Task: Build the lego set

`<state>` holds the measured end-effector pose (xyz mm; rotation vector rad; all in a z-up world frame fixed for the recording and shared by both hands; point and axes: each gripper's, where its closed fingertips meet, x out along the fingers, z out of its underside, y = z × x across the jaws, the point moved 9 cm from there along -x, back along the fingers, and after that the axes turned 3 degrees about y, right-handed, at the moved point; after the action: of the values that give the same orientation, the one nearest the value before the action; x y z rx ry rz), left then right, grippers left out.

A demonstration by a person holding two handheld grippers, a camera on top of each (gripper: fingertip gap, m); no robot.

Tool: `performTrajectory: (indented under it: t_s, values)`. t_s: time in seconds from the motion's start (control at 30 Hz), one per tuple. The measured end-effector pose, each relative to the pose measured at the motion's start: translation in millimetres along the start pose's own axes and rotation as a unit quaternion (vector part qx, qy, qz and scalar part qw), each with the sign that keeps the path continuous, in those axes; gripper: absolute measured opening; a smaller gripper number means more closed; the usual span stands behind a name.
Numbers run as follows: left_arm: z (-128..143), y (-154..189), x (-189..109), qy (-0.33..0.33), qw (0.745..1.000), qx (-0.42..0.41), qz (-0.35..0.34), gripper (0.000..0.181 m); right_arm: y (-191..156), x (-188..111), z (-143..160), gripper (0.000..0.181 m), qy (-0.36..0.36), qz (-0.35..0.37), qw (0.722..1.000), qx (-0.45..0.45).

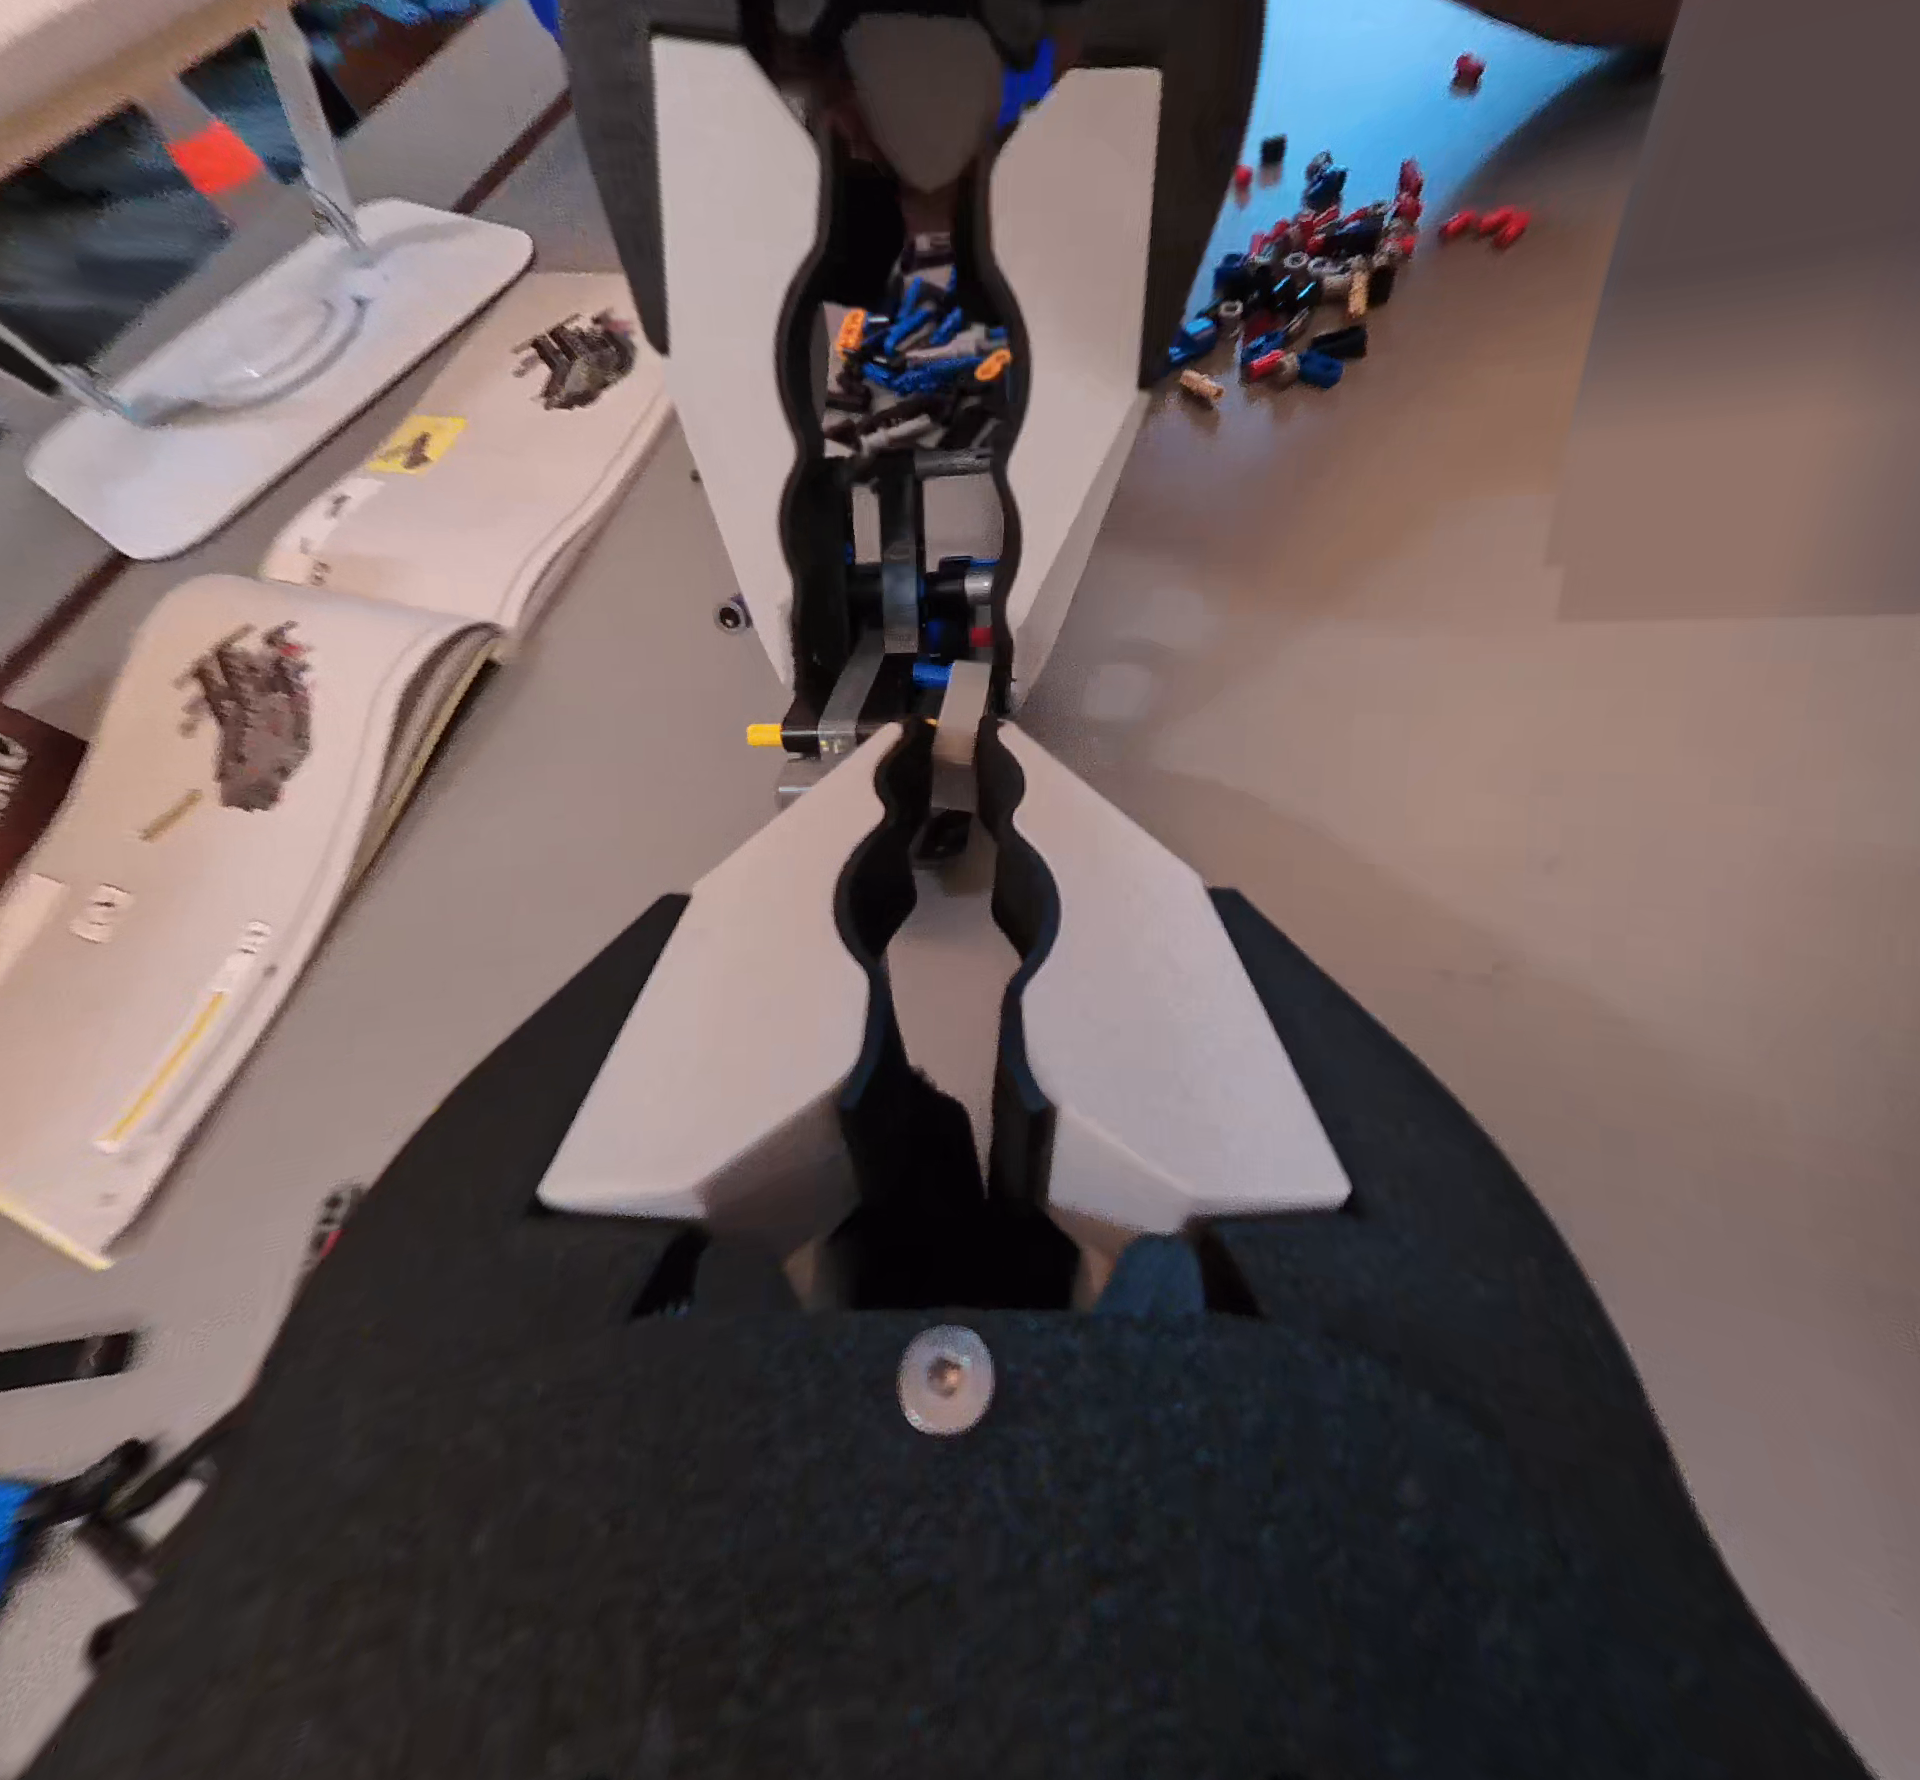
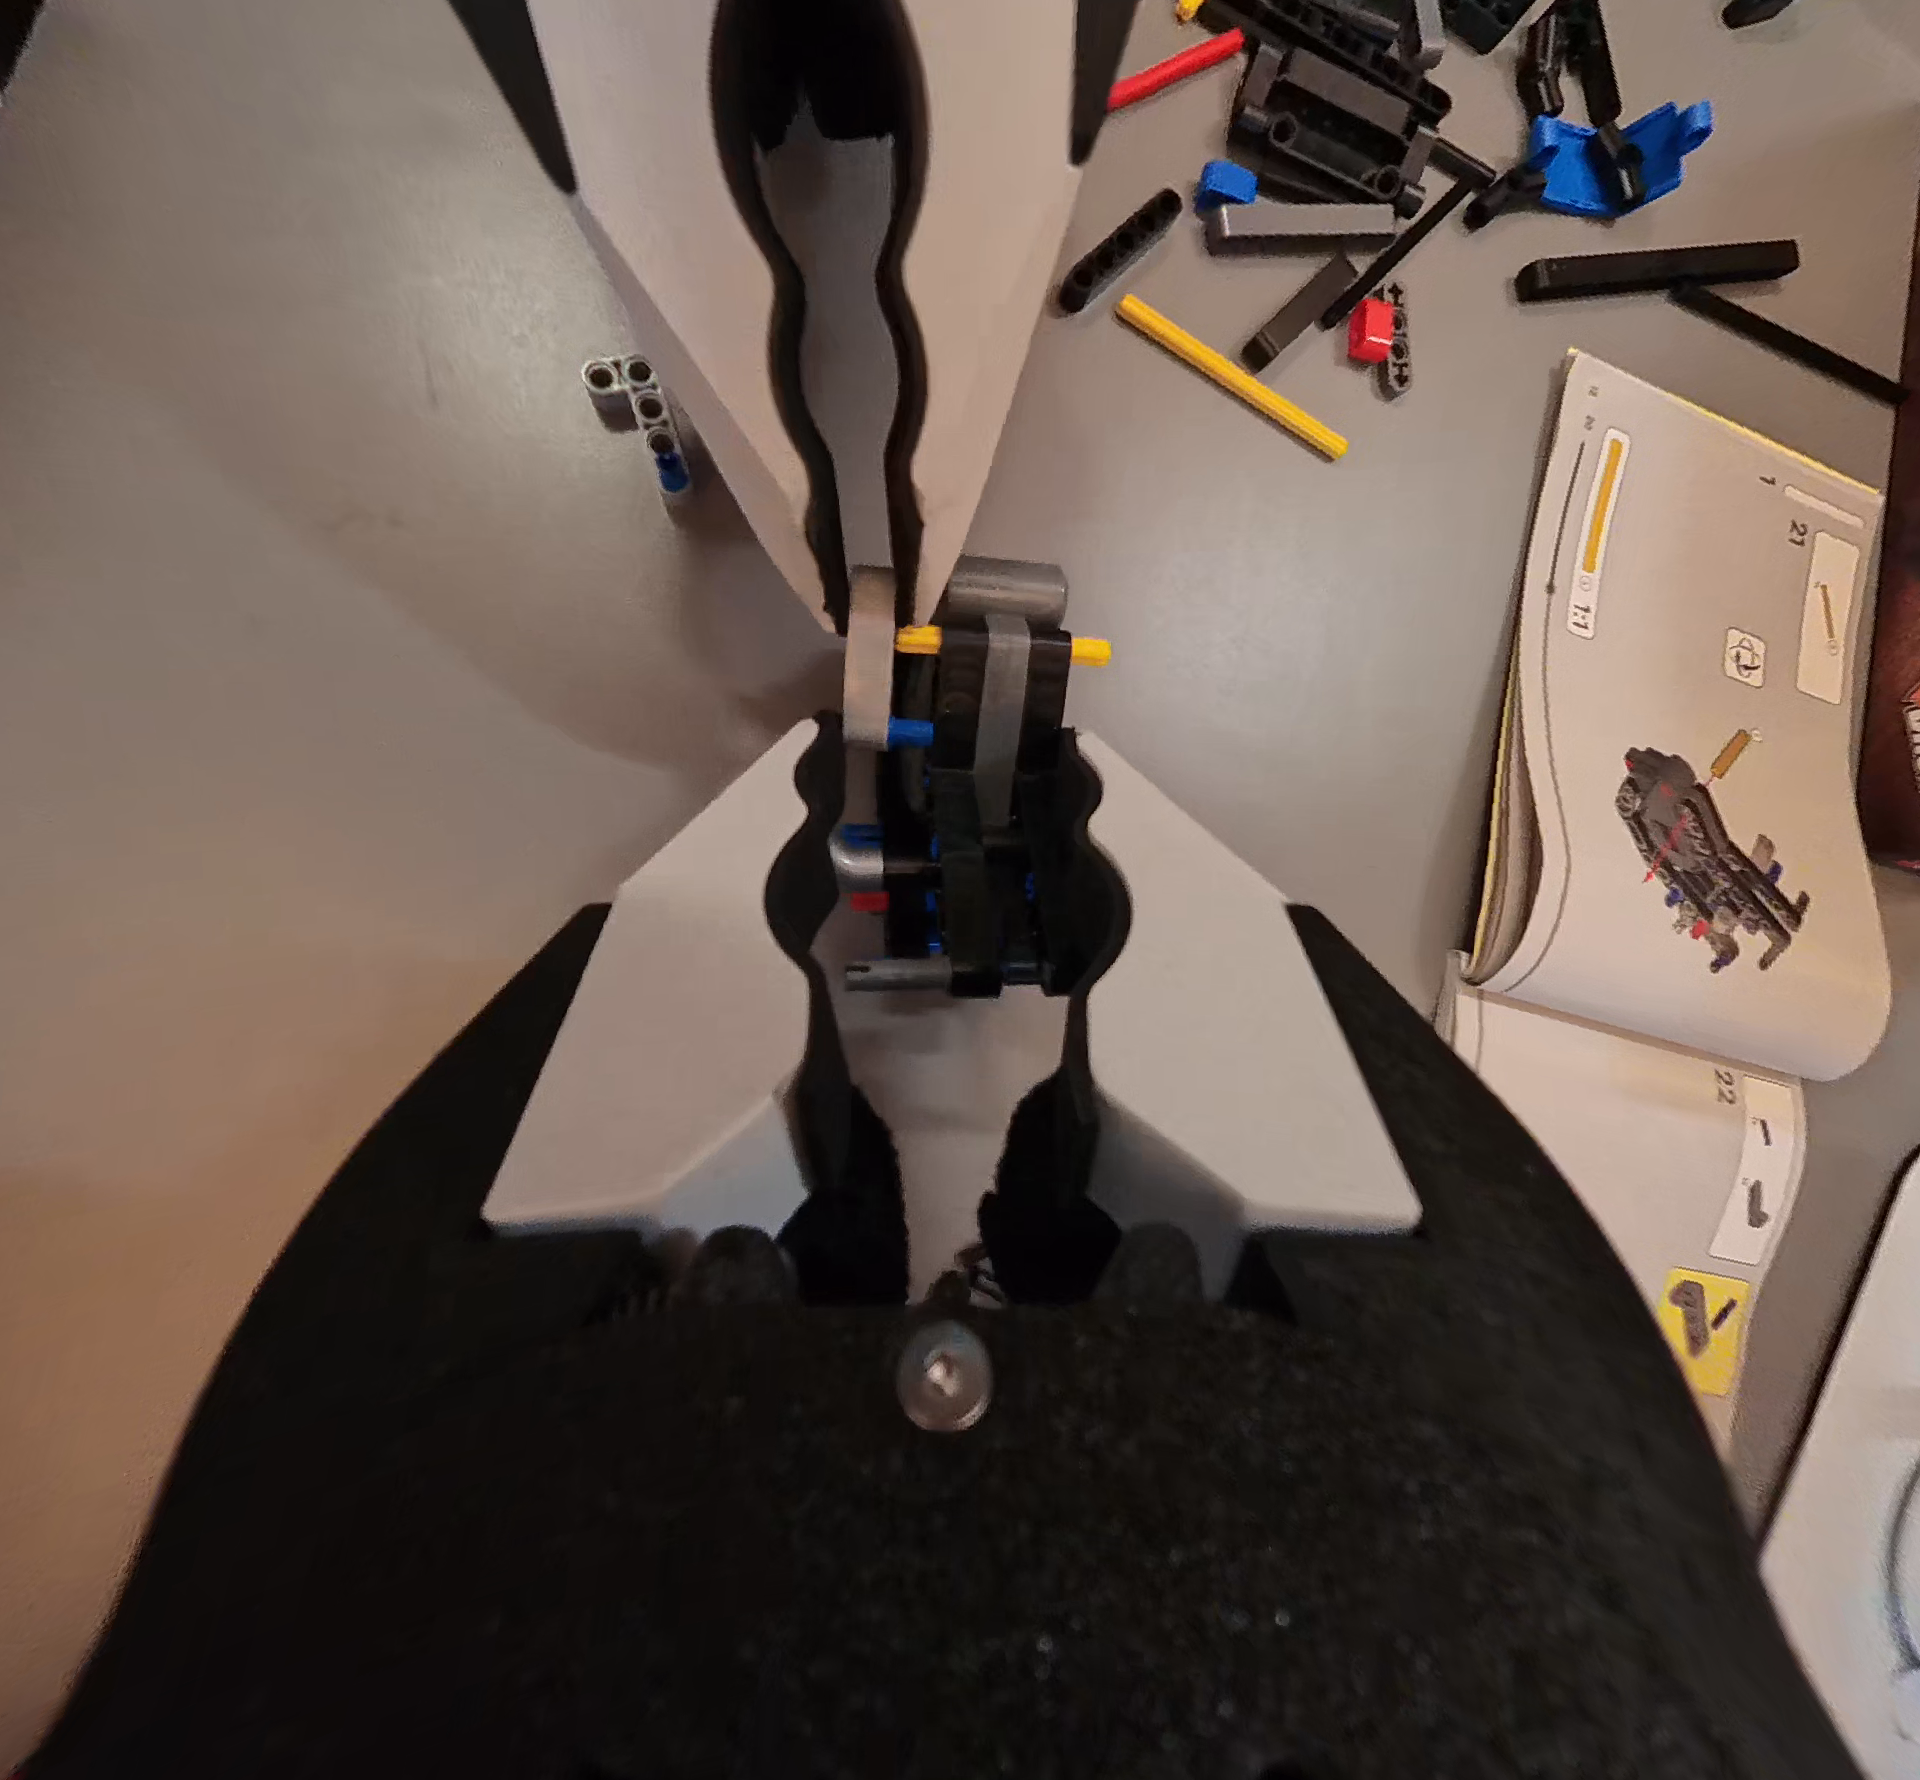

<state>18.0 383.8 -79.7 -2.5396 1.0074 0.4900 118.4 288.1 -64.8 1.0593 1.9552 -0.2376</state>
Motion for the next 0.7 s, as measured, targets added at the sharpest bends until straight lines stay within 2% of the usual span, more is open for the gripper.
performTrajectory:
  t_s: [0.47,0.7]
  values:
    - [-1.6,-3.1,-0.7,-0.009,0.998,-0.053,0.028,0.006,-2.3,1.3,-1.9,0.040,-0.014,0.007,1.000,-0.007]
    - [-2.6,-0.9,-1.2,-0.020,0.998,-0.041,0.034,0.006,-4.4,1.7,-2.4,0.042,-0.018,0.004,1.000,-0.016]
